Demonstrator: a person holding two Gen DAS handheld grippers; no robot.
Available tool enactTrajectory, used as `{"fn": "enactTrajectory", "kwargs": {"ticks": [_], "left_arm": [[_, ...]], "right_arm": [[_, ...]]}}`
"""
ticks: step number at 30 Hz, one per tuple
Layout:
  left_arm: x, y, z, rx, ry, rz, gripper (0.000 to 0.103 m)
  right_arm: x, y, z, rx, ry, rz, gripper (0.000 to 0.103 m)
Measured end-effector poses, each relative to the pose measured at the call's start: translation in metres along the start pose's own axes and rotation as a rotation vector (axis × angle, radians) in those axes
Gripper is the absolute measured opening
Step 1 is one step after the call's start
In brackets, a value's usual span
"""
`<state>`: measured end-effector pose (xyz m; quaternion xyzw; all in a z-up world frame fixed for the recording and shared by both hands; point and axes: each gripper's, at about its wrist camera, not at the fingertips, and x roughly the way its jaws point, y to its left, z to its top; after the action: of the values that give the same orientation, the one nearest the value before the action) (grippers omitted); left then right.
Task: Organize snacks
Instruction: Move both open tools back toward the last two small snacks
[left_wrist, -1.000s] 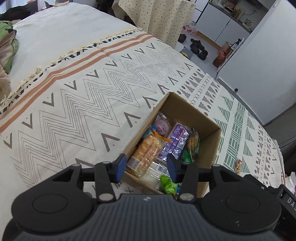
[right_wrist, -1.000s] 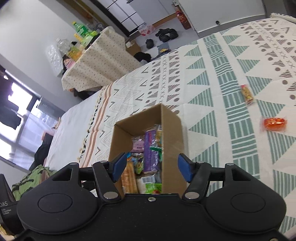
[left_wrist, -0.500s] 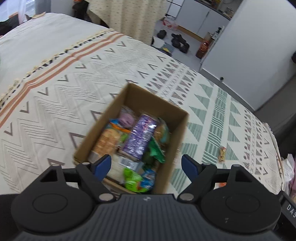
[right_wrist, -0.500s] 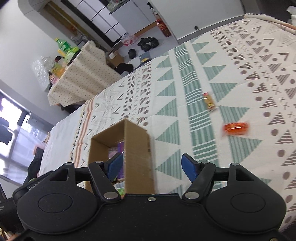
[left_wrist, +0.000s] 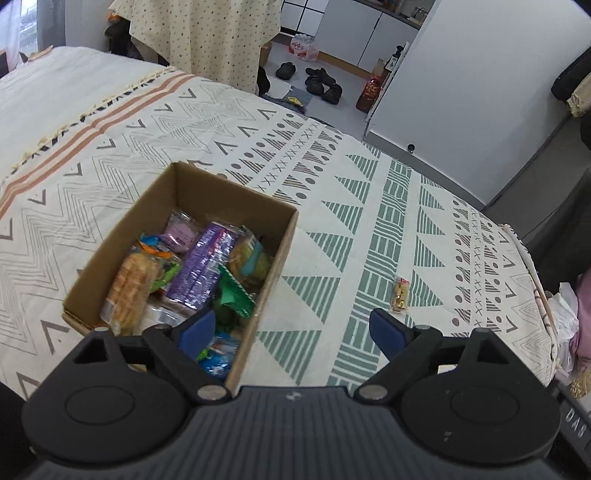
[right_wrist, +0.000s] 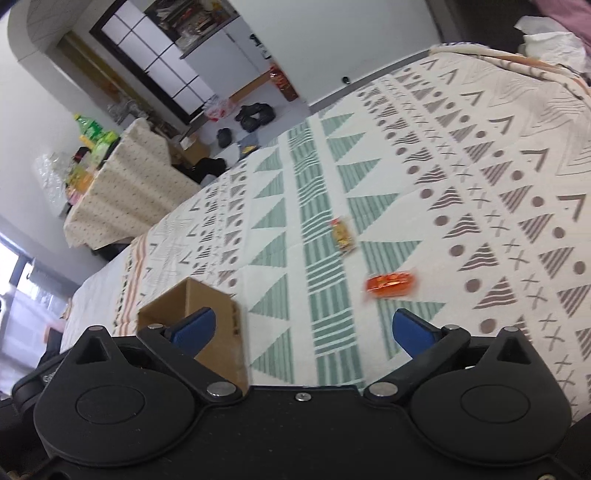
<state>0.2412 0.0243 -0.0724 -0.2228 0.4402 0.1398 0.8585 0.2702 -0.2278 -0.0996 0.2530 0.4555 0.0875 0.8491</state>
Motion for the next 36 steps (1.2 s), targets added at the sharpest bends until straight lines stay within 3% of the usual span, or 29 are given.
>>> {"fn": "enactTrajectory", "kwargs": {"ticks": [15, 21, 25, 36], "left_arm": [[0.049, -0.049, -0.006, 0.064, 0.112, -0.069, 0.093], [0.074, -0.062, -0.005, 0.092, 0.134, -0.081, 0.093], [0.091, -0.069, -0.005, 0.090, 0.150, -0.082, 0.092], [0.135, -0.087, 0.000, 0.108, 0.172, -0.052, 0.092]], "right_arm": [[0.021, -0.041, 0.010, 0.038, 0.051, -0.052, 0.100], [0.041, -0.055, 0.018, 0.108, 0.112, -0.042, 0.077], [0.062, -0.063, 0.018, 0.173, 0.181, -0.009, 0.054], [0.110, -0.082, 0.029, 0.288, 0.239, 0.008, 0.053]]}}
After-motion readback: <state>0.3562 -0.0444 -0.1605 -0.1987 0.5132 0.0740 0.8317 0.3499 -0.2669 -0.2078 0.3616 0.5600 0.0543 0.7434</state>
